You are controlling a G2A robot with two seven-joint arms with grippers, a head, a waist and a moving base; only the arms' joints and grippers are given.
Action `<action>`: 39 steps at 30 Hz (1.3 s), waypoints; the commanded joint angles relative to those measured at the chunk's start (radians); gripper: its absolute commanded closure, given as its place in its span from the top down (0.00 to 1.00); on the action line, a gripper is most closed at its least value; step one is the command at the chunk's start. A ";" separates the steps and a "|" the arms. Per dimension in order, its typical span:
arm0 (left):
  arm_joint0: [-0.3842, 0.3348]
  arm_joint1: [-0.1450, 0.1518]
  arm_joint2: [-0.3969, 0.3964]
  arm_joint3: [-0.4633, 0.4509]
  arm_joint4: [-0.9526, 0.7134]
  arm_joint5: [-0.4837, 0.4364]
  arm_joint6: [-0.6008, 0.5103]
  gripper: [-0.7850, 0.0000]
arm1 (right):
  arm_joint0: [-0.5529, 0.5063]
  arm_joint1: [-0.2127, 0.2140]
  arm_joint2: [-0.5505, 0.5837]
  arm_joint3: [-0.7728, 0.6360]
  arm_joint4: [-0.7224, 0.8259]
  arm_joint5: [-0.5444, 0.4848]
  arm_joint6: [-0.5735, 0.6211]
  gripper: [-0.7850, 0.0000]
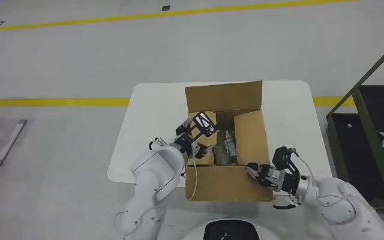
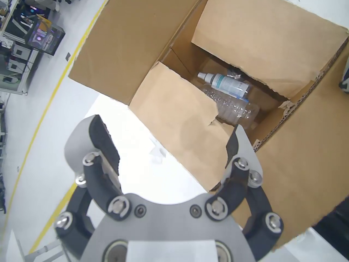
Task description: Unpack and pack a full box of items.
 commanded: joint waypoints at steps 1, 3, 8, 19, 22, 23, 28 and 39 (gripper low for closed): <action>-0.012 -0.001 0.007 0.025 -0.015 0.018 0.014 1.00 | 0.000 -0.001 -0.003 0.002 -0.019 0.003 -0.043 0.00; -0.032 -0.002 0.022 0.051 -0.013 0.032 0.021 1.00 | -0.001 -0.003 0.014 -0.007 -0.018 0.026 -0.128 0.00; -0.086 -0.007 0.093 0.134 0.021 0.056 0.020 1.00 | -0.028 -0.007 0.108 -0.030 -0.014 0.194 -0.330 0.00; -0.182 -0.026 0.223 0.348 0.079 0.123 -0.004 1.00 | -0.043 -0.017 0.107 -0.032 -0.082 0.373 -0.443 0.00; -0.195 -0.029 0.239 0.392 0.098 0.126 0.003 1.00 | -0.044 -0.020 0.078 -0.040 -0.109 0.377 -0.456 0.00; -0.196 -0.029 0.242 0.409 0.101 0.123 0.008 1.00 | -0.043 -0.021 0.068 -0.042 -0.123 0.375 -0.455 0.00; -0.199 -0.028 0.252 0.425 0.139 0.133 0.016 1.00 | -0.030 -0.025 0.023 -0.043 -0.165 0.379 -0.467 0.00; -0.151 -0.018 0.208 0.371 0.179 0.182 0.015 0.00 | -0.022 -0.029 -0.006 -0.034 -0.184 0.374 -0.483 0.00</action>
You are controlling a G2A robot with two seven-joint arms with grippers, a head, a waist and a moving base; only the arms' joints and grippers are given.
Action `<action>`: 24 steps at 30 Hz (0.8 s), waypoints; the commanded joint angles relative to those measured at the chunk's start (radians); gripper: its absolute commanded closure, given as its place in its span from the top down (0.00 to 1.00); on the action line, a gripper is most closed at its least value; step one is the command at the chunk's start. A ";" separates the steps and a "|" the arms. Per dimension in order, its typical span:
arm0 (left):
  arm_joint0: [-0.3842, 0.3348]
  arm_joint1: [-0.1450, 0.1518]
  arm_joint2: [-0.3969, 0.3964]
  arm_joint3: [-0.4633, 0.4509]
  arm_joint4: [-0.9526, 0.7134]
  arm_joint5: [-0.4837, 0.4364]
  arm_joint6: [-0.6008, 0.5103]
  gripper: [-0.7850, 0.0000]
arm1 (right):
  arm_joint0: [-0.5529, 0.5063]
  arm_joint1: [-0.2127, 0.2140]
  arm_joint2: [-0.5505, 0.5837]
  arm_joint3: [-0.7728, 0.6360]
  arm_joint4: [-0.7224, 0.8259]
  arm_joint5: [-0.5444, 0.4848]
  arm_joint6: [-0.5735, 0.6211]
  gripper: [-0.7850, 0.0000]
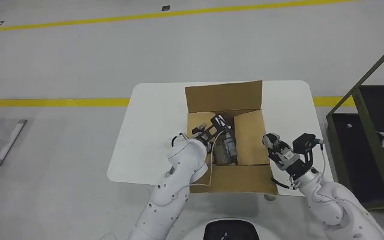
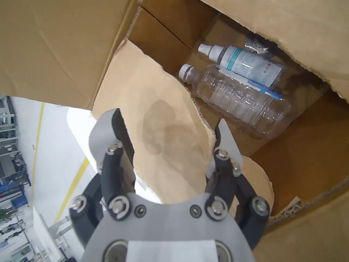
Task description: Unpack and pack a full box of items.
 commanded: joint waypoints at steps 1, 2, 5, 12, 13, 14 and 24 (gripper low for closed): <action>0.006 0.002 -0.008 -0.009 0.013 0.005 0.001 0.00 | 0.000 0.000 0.000 0.001 0.001 0.000 0.001 0.00; 0.011 0.003 -0.010 -0.014 0.019 0.007 0.004 0.00 | 0.000 0.000 -0.001 0.002 0.001 -0.001 0.002 0.00; 0.021 0.005 -0.020 -0.032 0.027 0.021 0.015 0.00 | 0.000 0.000 -0.001 0.004 0.003 -0.002 0.005 0.00; 0.052 0.004 -0.064 -0.104 -0.050 0.094 0.058 0.00 | 0.006 -0.001 -0.001 -0.003 0.025 -0.006 0.020 0.00; 0.058 0.003 -0.073 -0.116 -0.073 0.108 0.058 0.00 | 0.009 -0.001 0.000 -0.004 0.038 -0.008 0.025 0.00; 0.063 0.003 -0.082 -0.129 -0.095 0.120 0.054 0.00 | 0.012 -0.001 0.001 -0.005 0.048 -0.012 0.033 0.00; 0.080 0.008 -0.155 -0.181 -0.143 0.189 0.029 1.00 | 0.048 0.006 -0.009 0.000 0.007 -0.020 0.172 0.00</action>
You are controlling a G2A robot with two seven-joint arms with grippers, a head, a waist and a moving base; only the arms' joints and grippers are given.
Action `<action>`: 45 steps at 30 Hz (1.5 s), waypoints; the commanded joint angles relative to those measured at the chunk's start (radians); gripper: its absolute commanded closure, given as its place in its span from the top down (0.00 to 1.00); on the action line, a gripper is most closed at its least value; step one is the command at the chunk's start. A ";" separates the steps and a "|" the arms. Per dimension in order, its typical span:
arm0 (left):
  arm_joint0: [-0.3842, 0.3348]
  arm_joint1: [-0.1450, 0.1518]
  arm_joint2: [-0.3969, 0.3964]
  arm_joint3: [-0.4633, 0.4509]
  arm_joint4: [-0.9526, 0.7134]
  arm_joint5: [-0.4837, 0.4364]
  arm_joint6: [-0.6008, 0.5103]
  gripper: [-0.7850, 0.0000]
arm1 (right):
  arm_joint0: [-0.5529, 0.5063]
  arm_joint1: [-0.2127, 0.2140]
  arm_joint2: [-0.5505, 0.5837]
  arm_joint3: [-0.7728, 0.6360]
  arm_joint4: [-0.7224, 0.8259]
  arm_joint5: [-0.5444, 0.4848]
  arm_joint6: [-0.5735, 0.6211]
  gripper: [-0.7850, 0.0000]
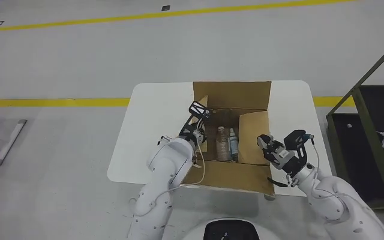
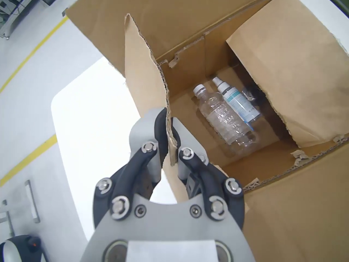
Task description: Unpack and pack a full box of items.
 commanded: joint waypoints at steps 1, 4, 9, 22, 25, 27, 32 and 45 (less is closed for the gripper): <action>-0.005 0.004 -0.006 0.001 0.048 -0.011 0.000 1.00 | 0.004 0.000 -0.006 0.004 -0.001 0.002 0.012 0.00; -0.005 0.011 -0.014 -0.001 0.114 -0.028 -0.007 1.00 | 0.007 0.000 -0.010 0.008 -0.003 0.006 0.019 0.00; -0.009 0.024 -0.037 0.012 0.259 -0.055 -0.011 1.00 | 0.009 0.000 -0.011 0.006 -0.006 0.016 0.020 0.00; -0.012 0.035 -0.097 0.037 0.344 -0.051 0.014 1.00 | 0.016 -0.001 -0.015 0.038 0.000 0.078 0.036 0.00; -0.012 0.037 -0.114 0.049 0.347 -0.044 0.027 1.00 | 0.018 -0.001 -0.018 0.049 0.001 0.091 0.043 0.00; -0.015 0.040 -0.121 0.059 0.371 -0.056 0.026 1.00 | 0.020 -0.002 -0.022 0.058 0.006 0.100 0.056 0.00; -0.015 0.045 -0.130 0.090 0.418 -0.069 0.044 1.00 | 0.037 -0.004 -0.036 0.079 0.038 0.112 0.099 0.00; -0.026 0.042 -0.120 0.077 0.449 -0.034 0.069 1.00 | 0.006 -0.005 0.032 0.016 0.152 0.095 -0.045 0.00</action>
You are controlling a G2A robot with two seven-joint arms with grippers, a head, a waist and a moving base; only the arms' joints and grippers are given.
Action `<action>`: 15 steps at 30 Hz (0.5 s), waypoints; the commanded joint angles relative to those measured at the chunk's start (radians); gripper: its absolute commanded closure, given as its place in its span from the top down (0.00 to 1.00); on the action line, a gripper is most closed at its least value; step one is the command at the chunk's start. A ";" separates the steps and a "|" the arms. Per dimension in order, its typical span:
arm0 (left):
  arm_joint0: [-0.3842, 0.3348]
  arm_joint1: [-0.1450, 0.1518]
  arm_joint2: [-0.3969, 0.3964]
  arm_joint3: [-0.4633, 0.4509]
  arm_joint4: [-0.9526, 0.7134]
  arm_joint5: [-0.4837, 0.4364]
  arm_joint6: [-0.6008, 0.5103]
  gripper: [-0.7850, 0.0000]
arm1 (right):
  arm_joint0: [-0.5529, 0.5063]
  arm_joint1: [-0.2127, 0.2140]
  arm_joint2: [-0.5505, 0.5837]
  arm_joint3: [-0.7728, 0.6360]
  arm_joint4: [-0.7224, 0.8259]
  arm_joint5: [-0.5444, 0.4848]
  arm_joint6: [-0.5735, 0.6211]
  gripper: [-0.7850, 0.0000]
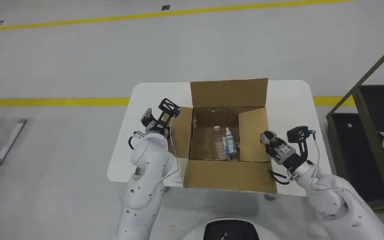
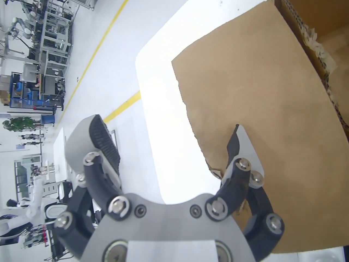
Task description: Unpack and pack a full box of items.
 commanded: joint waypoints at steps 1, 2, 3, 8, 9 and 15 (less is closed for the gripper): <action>-0.003 0.000 -0.003 -0.029 0.002 0.005 0.003 1.00 | -0.017 0.000 0.031 -0.017 0.031 0.007 -0.039 0.00; -0.006 -0.001 -0.005 -0.049 0.000 0.009 0.004 1.00 | -0.025 0.001 0.050 -0.022 0.040 0.021 -0.057 0.00; -0.007 -0.001 -0.006 -0.064 -0.003 0.008 0.004 1.00 | -0.032 0.001 0.063 -0.023 0.045 0.032 -0.064 0.00; -0.013 -0.003 0.004 -0.139 -0.012 -0.012 0.018 1.00 | -0.035 0.002 0.098 0.034 0.037 0.115 -0.052 0.00; -0.014 -0.003 0.011 -0.157 -0.015 -0.015 0.023 1.00 | -0.034 0.002 0.097 0.052 0.035 0.121 -0.043 0.00; -0.009 -0.013 0.068 -0.242 -0.070 -0.020 0.041 1.00 | -0.023 -0.001 0.052 0.138 -0.031 0.108 -0.039 0.00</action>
